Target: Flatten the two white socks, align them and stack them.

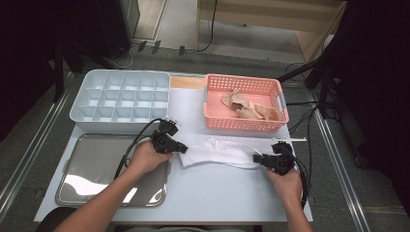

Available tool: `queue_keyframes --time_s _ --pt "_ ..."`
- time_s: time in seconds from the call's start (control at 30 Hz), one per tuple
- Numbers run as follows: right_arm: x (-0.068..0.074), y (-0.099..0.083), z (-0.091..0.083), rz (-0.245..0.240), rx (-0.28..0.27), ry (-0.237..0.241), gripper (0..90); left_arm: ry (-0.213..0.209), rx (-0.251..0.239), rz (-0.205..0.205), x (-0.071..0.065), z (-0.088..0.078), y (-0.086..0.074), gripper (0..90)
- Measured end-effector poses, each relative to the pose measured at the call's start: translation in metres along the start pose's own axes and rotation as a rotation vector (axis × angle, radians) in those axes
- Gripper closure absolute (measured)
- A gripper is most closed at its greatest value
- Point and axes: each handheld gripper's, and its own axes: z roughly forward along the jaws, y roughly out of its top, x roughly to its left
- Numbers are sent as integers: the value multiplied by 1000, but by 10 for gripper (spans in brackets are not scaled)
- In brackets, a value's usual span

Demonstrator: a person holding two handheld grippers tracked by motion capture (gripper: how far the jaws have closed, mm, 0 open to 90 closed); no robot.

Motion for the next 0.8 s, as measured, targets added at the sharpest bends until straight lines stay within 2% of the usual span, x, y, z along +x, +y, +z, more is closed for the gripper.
queue_keyframes --time_s 0.03,0.17,0.3,0.37,0.47,0.67,0.8 --pt "0 1 -3 -3 -15 2 639 2 0 3 0 0 0 777" --pt "0 3 -11 -2 -63 1 629 0 -10 -6 0 0 -1 742" --pt "2 4 -15 -8 -84 5 645 5 -23 -7 -1 -4 -2 696" --pt "4 5 -16 -11 -92 3 621 19 -28 8 -1 -8 -2 670" --pt "4 6 -17 -16 -102 6 588 6 -57 2 -2 -12 -1 654" --pt "4 6 -12 -18 -85 -1 620 -1 -126 47 -11 -17 1 670" --pt "3 5 -8 -14 -80 3 616 -39 -171 41 -17 -18 3 727"
